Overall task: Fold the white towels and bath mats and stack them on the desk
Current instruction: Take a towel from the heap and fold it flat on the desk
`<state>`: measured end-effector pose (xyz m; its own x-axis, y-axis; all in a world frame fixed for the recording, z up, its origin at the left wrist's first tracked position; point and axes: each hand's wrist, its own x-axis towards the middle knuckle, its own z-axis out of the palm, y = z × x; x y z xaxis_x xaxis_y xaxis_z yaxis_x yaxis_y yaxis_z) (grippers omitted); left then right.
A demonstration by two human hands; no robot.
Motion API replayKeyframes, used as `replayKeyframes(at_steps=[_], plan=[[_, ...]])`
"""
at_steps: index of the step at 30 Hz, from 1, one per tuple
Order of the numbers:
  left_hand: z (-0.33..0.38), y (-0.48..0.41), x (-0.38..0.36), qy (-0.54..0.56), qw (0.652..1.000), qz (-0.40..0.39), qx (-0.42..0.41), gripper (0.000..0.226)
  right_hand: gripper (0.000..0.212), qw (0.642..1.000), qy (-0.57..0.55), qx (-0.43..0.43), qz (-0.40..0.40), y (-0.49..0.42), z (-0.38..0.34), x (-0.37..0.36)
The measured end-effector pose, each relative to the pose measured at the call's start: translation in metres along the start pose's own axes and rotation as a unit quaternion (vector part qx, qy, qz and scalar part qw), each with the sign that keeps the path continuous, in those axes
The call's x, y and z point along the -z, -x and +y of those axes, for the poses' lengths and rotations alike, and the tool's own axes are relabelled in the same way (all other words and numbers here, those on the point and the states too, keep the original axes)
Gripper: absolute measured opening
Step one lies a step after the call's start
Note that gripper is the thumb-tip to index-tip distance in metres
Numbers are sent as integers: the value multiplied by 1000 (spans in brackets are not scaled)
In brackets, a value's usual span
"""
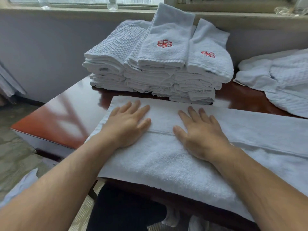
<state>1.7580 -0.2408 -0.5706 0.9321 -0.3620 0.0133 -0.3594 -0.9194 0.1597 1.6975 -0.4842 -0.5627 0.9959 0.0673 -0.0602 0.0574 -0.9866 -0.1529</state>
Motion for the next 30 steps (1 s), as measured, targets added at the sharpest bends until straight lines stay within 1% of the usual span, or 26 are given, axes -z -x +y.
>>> replayKeyframes(at_steps=[2, 4, 5, 7, 9, 11, 12, 14, 15, 17, 21, 22, 24, 25, 26, 28, 30], plan=[[-2, 1, 0, 13, 1000, 24, -3, 74, 75, 1000, -5, 9, 19, 2, -1, -2], [0, 5, 4, 54, 996, 71, -27, 70, 71, 997, -41, 20, 67, 3, -1, -2], [2, 8, 7, 84, 990, 98, -56, 64, 64, 992, -72, 25, 101, 4, 0, -1], [10, 15, 13, 131, 973, 143, -124, 43, 44, 979, -128, 30, 158, 3, 2, 3], [19, 25, 17, 147, 966, 143, -159, 22, 27, 969, -127, 49, 204, 8, 2, 5], [29, 38, 19, 140, 966, 117, -181, 15, 20, 958, -93, 92, 254, 19, 0, 7], [34, 48, 17, 131, 965, 102, -201, 15, 22, 957, -90, 117, 250, 29, -1, 9], [39, 69, 8, 113, 959, 82, -248, 20, 24, 967, -99, 158, 176, 53, -3, 9], [38, 78, 2, 89, 954, 83, -274, 25, 26, 971, -90, 175, 136, 64, -3, 6], [35, 91, -6, 17, 946, 97, -309, 40, 39, 974, -30, 203, 95, 83, -1, 2], [33, 98, -8, -85, 940, 94, -317, 71, 65, 969, 46, 225, 87, 107, -3, -1], [35, 100, -9, -100, 939, 100, -315, 74, 71, 965, 79, 232, 94, 112, -5, -4], [38, 104, -13, -103, 936, 127, -312, 70, 78, 957, 141, 224, 118, 121, -9, -10], [37, 108, -14, -95, 934, 139, -314, 66, 74, 954, 156, 217, 139, 124, -11, -13], [37, 110, -14, -83, 934, 147, -316, 63, 63, 948, 160, 217, 168, 125, -13, -14], [36, 113, -8, -58, 933, 157, -319, 56, 34, 934, 145, 237, 223, 124, -15, -10], [34, 112, 0, -46, 931, 173, -318, 48, 18, 926, 130, 249, 255, 125, -14, -2]])
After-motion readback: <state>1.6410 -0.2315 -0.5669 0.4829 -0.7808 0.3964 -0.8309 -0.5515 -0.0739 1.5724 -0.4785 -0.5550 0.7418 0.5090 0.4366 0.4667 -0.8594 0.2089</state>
